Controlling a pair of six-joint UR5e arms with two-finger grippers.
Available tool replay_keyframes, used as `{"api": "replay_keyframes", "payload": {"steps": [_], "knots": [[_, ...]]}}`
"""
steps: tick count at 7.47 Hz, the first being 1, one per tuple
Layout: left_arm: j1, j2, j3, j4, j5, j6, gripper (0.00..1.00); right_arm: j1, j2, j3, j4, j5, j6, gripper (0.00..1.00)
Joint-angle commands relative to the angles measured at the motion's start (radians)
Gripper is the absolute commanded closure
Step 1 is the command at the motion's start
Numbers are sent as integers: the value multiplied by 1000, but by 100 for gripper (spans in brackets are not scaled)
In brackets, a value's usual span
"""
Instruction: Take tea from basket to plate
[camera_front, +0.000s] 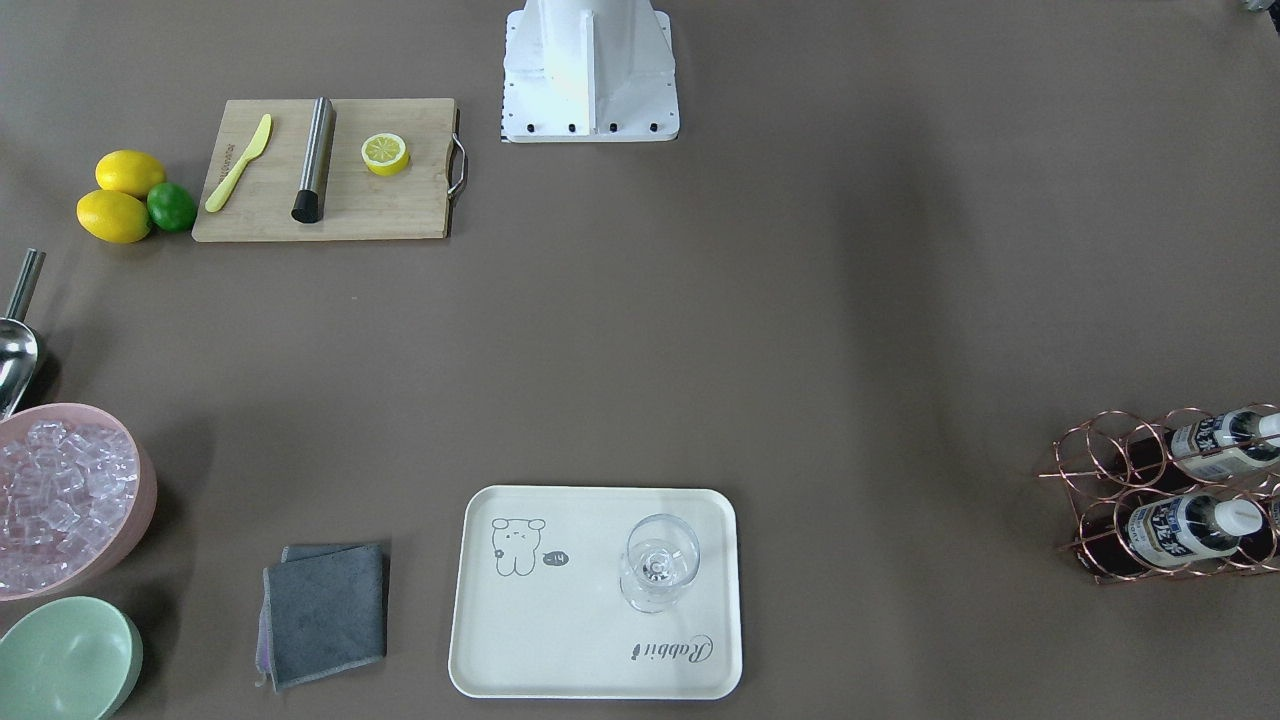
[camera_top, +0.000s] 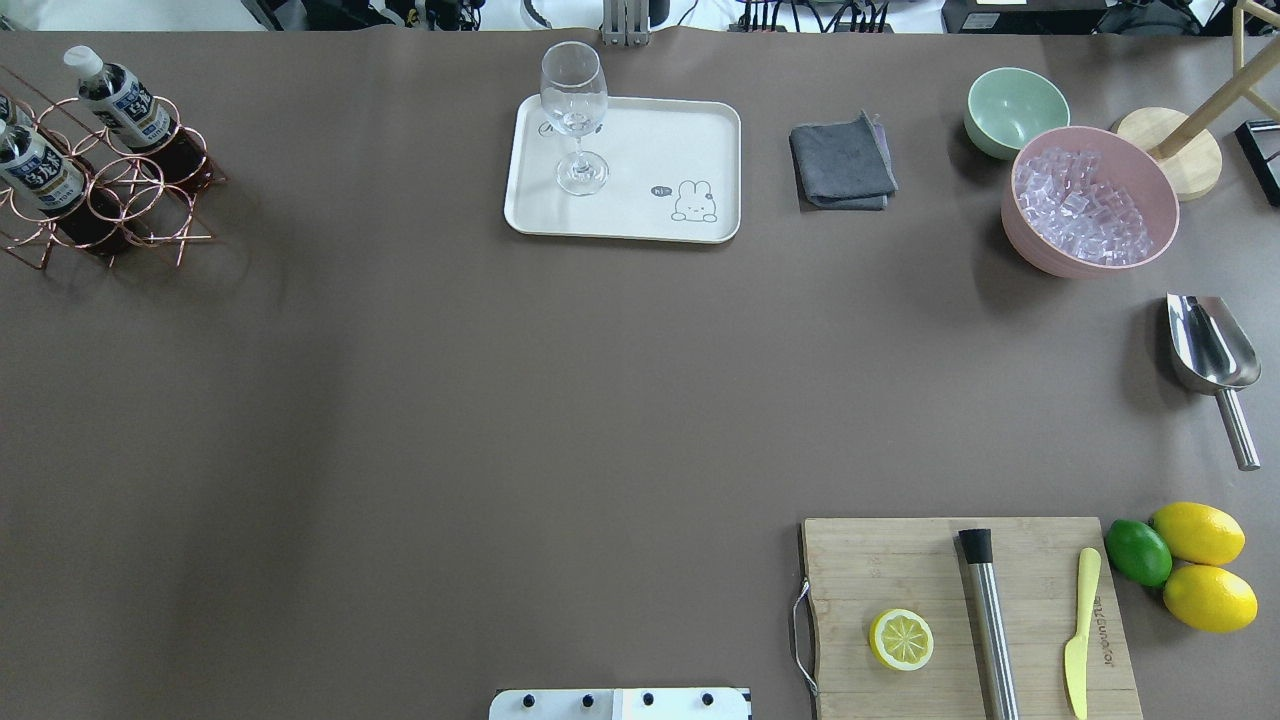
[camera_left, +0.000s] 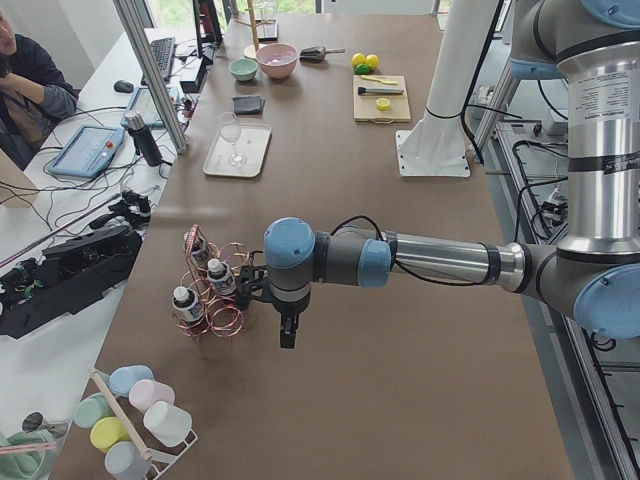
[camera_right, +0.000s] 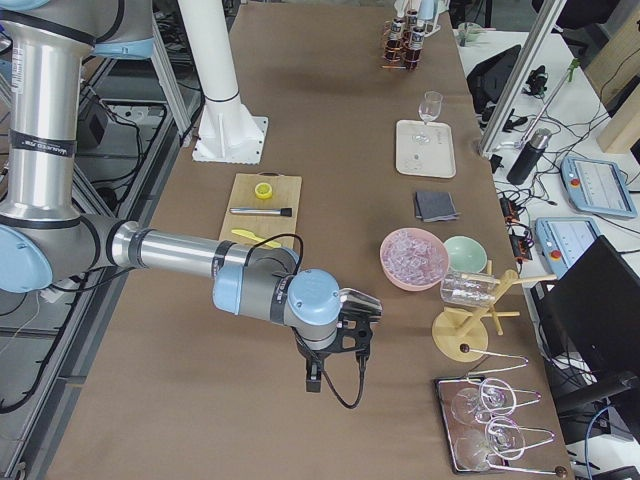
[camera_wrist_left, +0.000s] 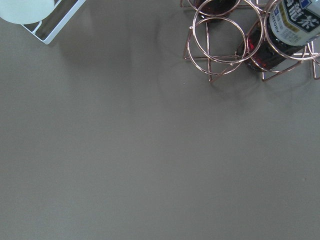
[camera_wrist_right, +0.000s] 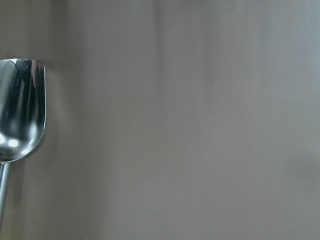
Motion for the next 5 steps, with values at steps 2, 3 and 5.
{"api": "replay_keyframes", "payload": {"steps": [2,3,5], "knots": [[-5,10,3,-7,-2,2,2,0,1,0,0,0,0,0],[-5,10,0,-8,-2,2,2,0,1,0,0,0,0,0],[-25,18,-21,-40,1,17,2,0,-1,0,-2,0,0,0]]}}
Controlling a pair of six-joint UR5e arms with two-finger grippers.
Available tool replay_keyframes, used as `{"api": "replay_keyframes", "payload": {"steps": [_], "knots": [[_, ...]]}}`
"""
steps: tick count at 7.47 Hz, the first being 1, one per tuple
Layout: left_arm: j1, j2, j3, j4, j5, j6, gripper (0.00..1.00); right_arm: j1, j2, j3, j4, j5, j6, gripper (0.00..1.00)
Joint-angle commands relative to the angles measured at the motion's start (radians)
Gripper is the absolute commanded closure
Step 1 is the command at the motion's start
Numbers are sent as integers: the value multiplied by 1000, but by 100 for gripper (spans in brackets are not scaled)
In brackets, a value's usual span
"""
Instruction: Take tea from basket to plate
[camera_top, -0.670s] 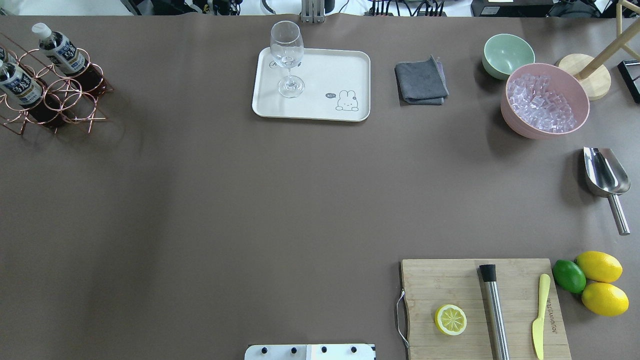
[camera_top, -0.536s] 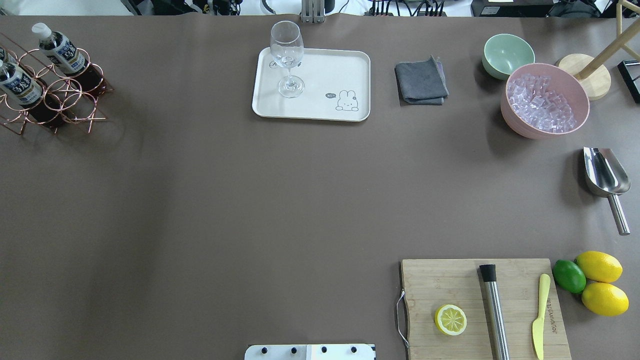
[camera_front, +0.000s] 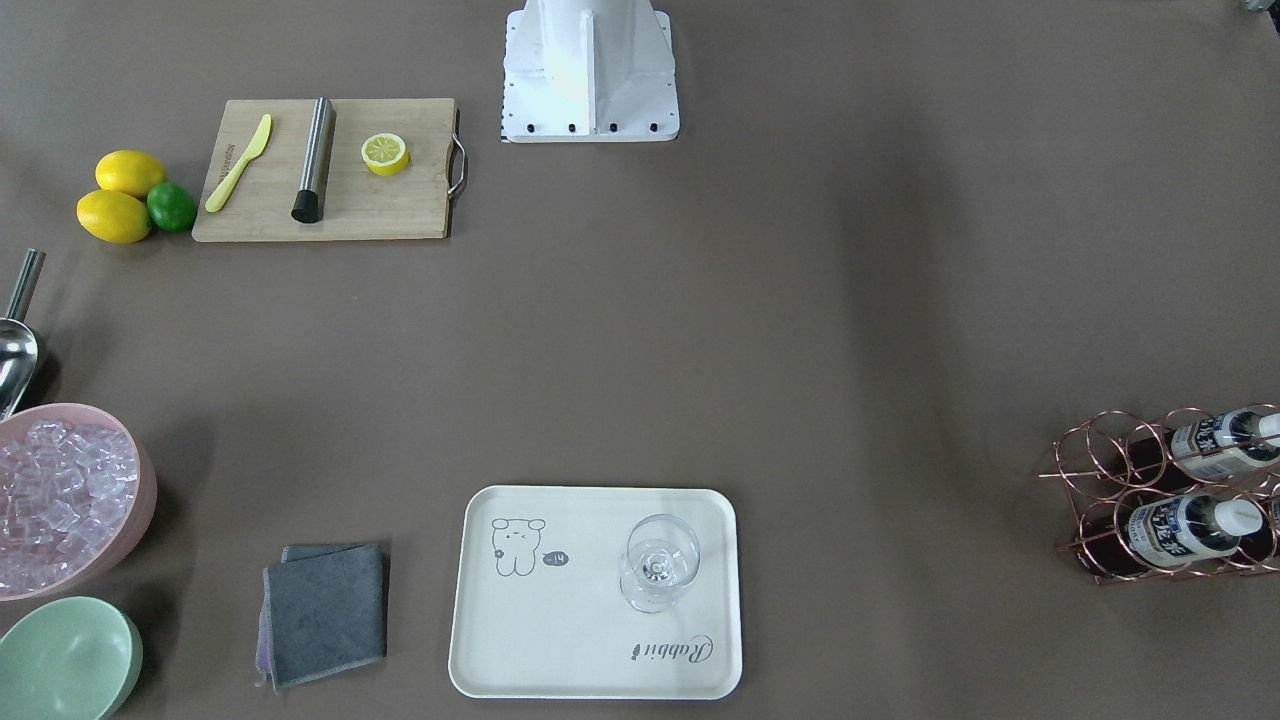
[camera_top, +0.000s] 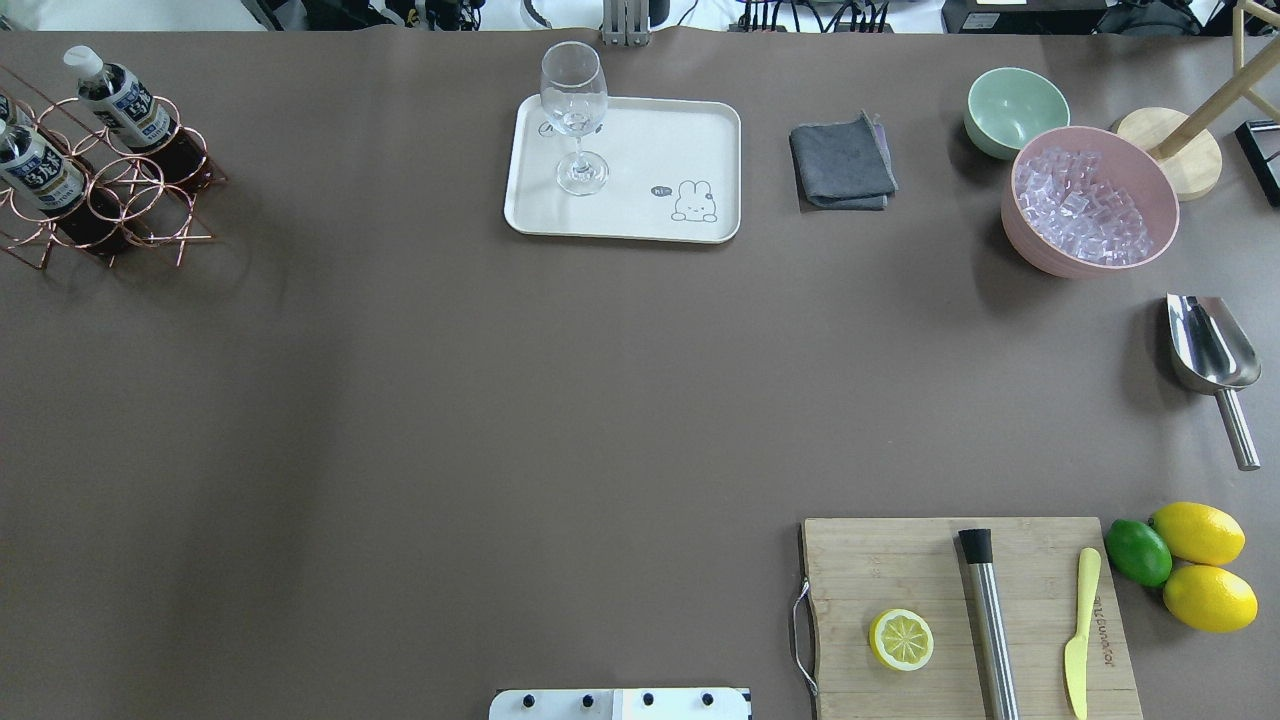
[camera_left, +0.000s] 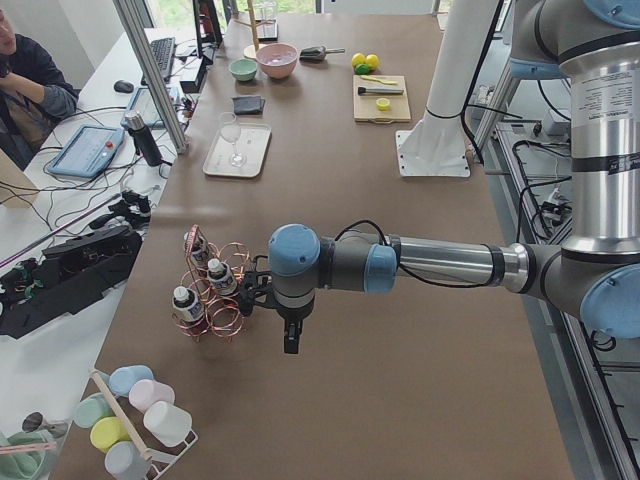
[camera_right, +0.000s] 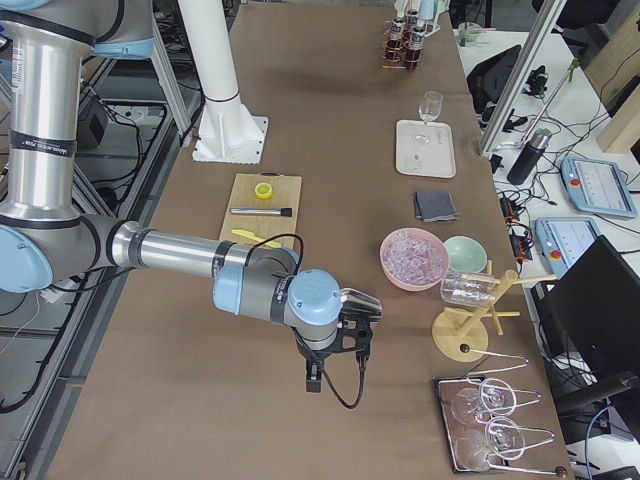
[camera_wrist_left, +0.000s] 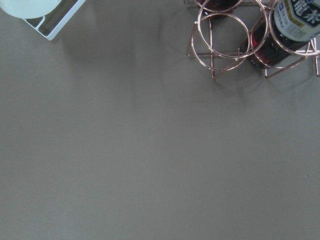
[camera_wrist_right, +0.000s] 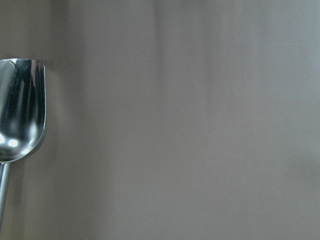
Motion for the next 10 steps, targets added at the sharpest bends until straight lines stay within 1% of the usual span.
{"api": "replay_keyframes", "payload": {"steps": [1,2,3,10], "knots": [[-17,53,-8,-107,1,18,2,0,1,0,1,0,0,0],[-17,79,15,-170,1,18,2,0,1,0,-1,0,0,0],[-17,86,32,-204,-1,18,2,0,1,0,1,-2,0,0],[-17,84,13,-196,-3,16,2,0,5,-6,1,-2,0,0]]}}
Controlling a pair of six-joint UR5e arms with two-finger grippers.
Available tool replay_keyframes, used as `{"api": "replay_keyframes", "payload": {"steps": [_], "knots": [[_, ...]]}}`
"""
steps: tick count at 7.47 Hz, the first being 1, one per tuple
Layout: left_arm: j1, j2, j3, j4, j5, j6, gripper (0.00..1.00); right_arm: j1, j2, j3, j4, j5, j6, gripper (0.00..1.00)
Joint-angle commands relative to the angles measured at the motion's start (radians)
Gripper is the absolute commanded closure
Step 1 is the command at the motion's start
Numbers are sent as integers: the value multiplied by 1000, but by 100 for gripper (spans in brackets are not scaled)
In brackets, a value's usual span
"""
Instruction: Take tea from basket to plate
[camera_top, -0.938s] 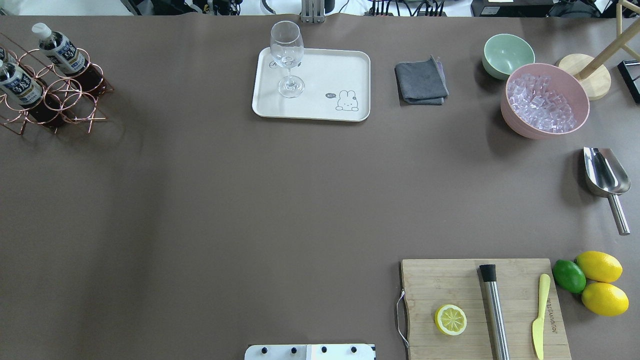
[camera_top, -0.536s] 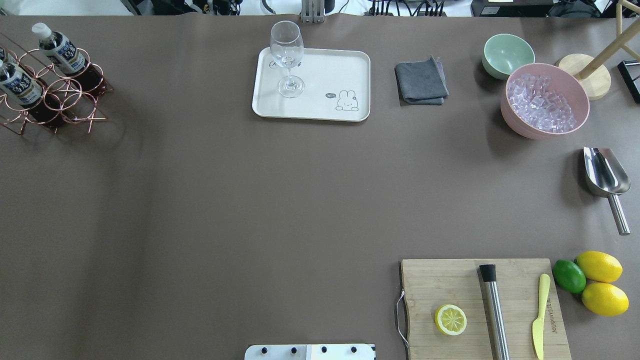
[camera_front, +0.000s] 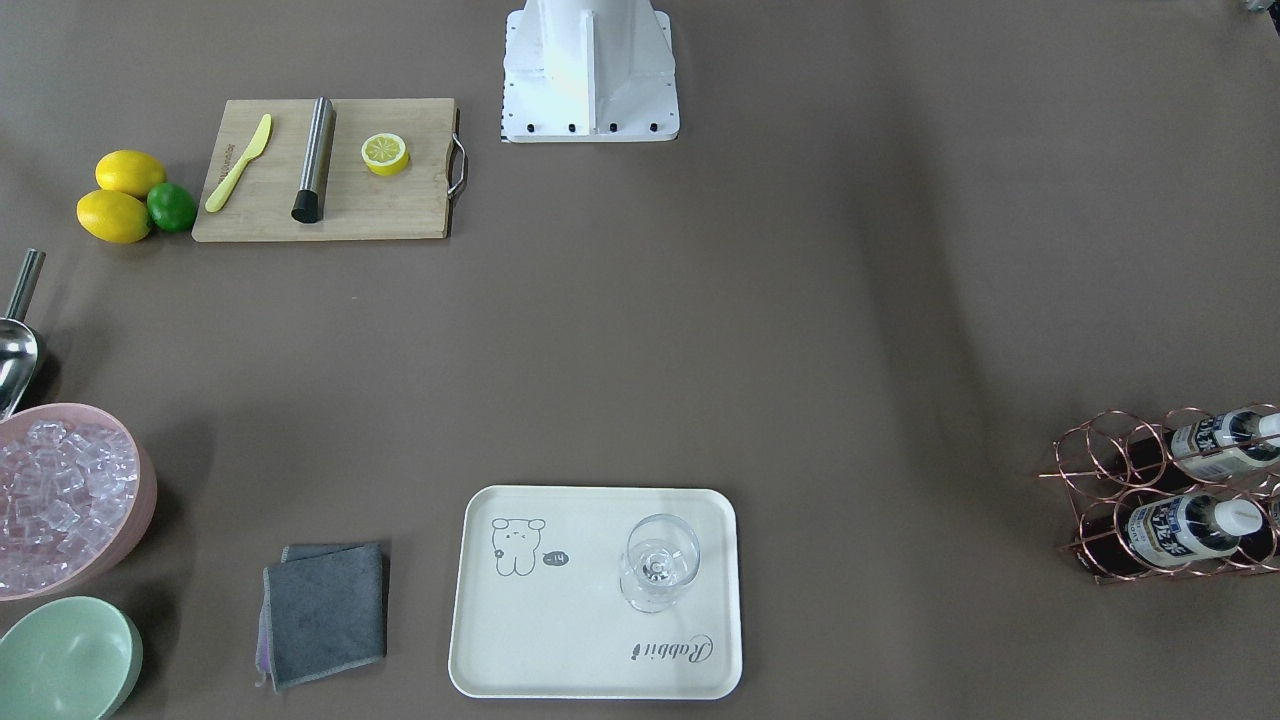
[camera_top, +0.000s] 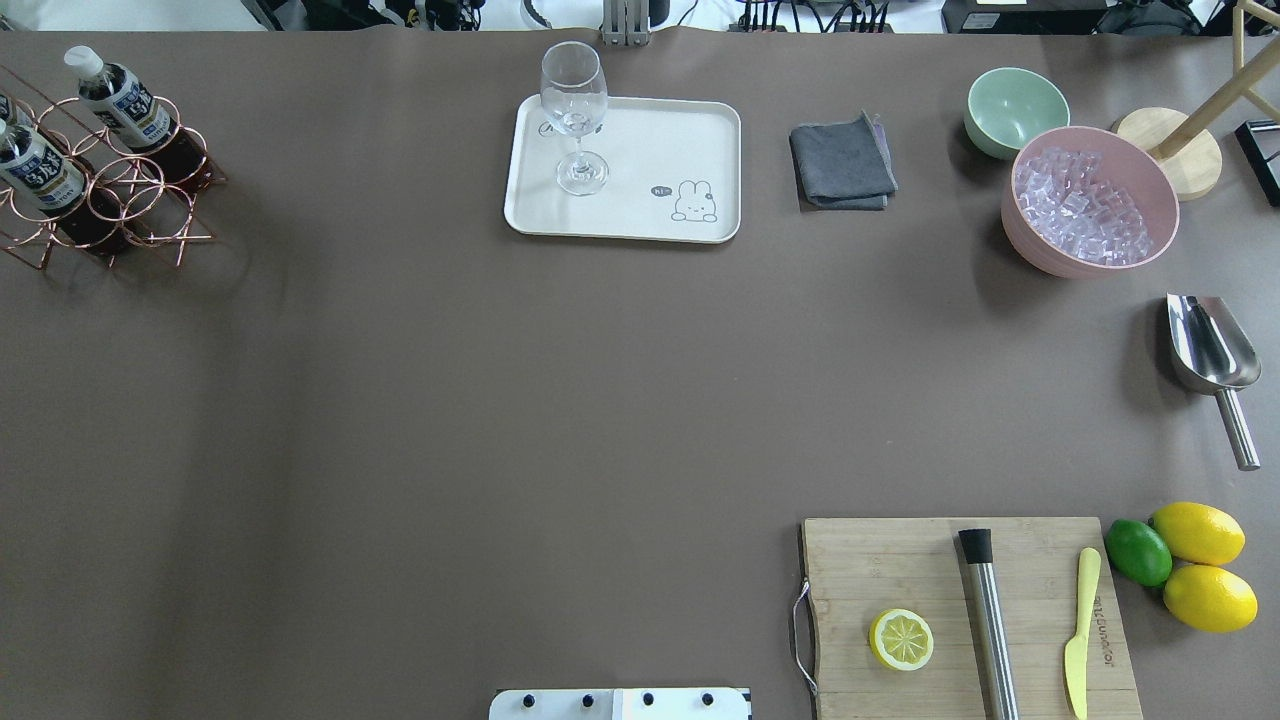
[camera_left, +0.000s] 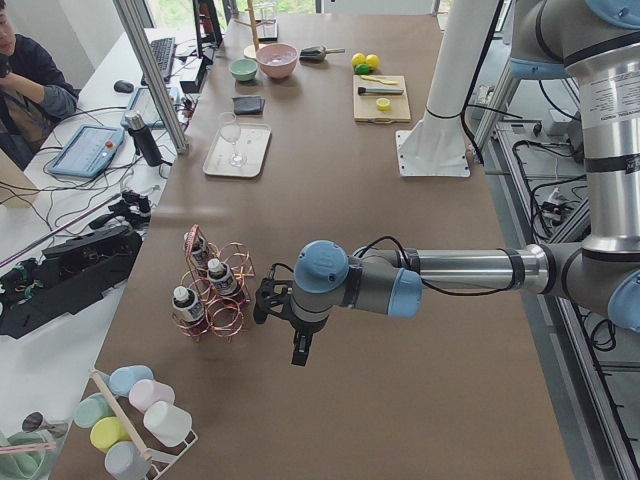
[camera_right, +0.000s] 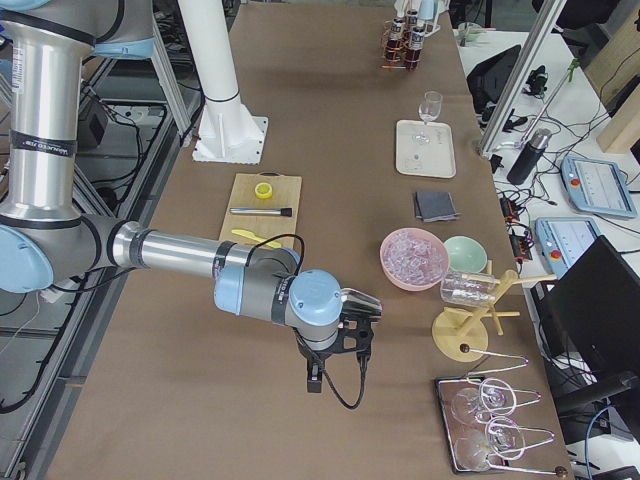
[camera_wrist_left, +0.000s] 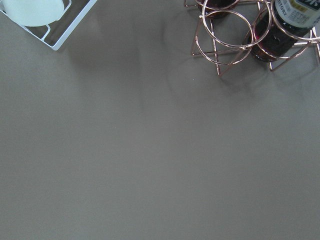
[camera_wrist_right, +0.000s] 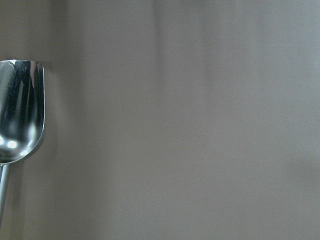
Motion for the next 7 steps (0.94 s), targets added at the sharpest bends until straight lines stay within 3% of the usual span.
{"api": "replay_keyframes", "payload": {"steps": [1,7], "knots": [[0,0,-6,8,0,0,2,0,1,-1,0,0,0,0],[3,0,-6,40,0,0,2,0,1,-2,0,-2,0,0]]}}
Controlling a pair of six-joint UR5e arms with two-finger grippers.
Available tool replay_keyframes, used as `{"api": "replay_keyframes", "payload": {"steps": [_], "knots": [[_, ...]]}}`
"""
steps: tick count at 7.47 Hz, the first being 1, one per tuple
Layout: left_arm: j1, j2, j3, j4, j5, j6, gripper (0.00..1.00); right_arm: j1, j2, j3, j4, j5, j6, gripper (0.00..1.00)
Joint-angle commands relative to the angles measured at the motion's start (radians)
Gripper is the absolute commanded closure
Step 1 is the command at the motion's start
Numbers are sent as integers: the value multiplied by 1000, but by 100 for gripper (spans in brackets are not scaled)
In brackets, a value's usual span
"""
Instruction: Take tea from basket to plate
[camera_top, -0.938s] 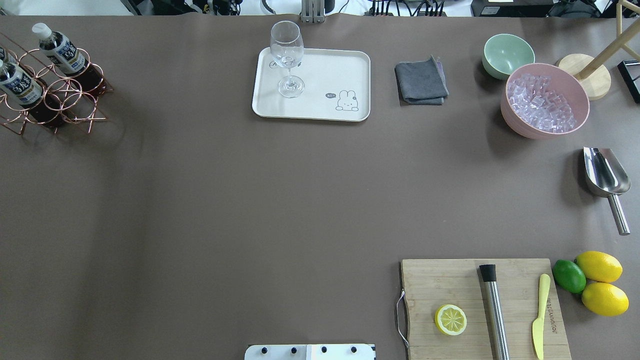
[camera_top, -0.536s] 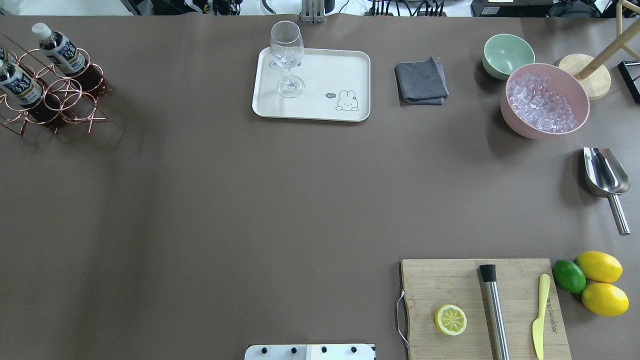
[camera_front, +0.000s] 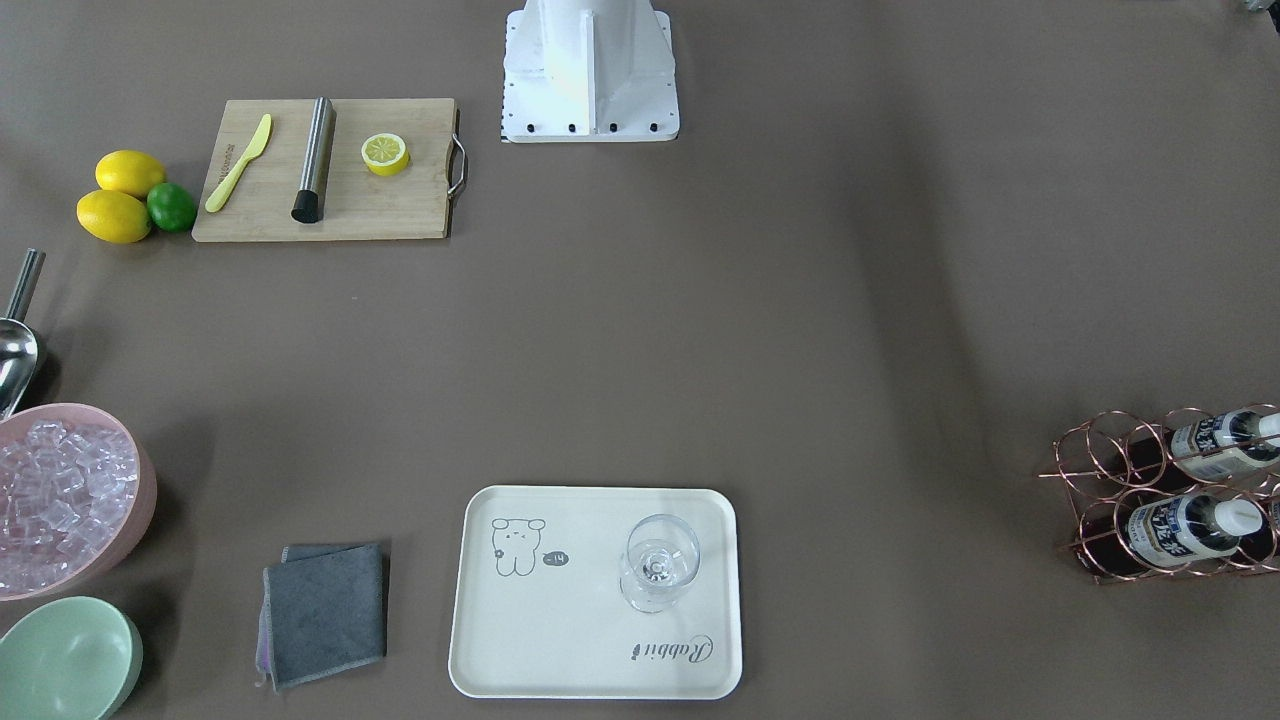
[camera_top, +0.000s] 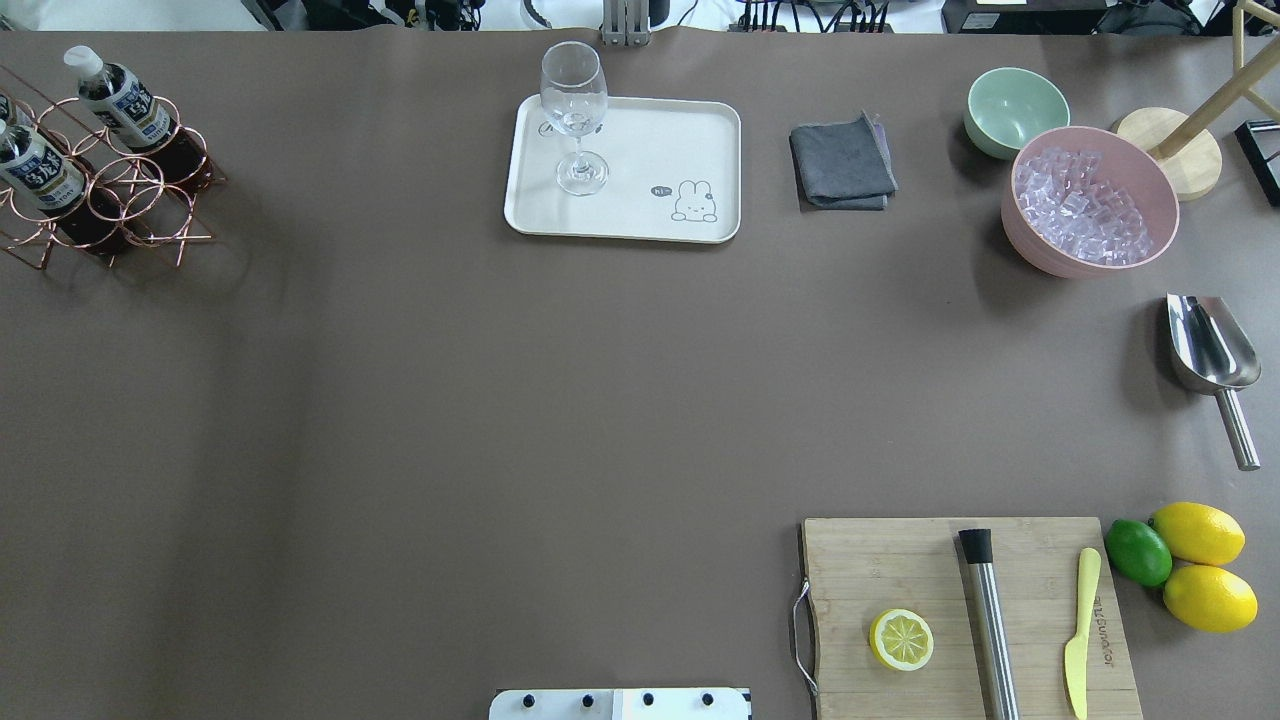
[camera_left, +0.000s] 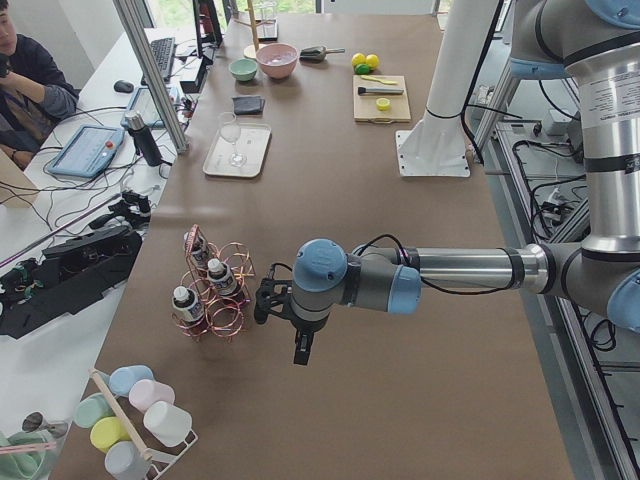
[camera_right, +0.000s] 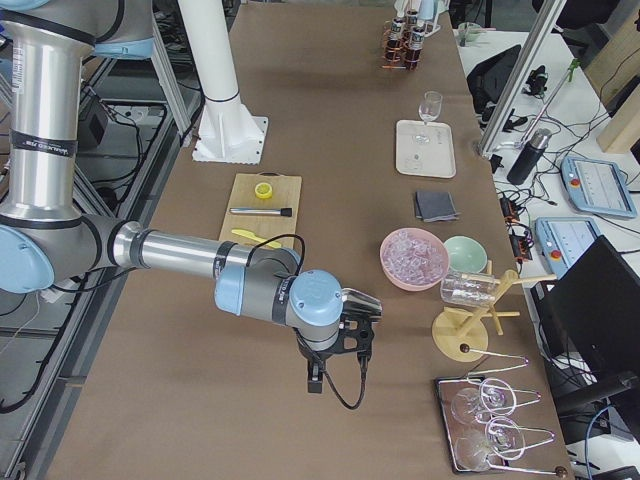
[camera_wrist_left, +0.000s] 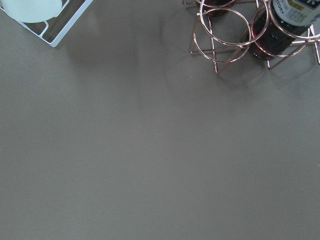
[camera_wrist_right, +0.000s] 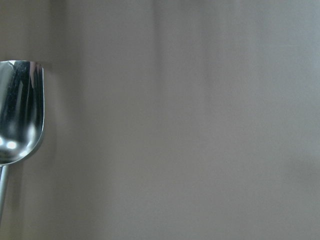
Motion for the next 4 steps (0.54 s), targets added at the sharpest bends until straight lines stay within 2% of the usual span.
{"api": "replay_keyframes", "payload": {"steps": [1,4], "knots": [[2,0,4,1,2,0,2,0,0,0,0,0,0,0],[2,1,8,4,0,-8,2,0,0,0,0,-3,0,0]]}}
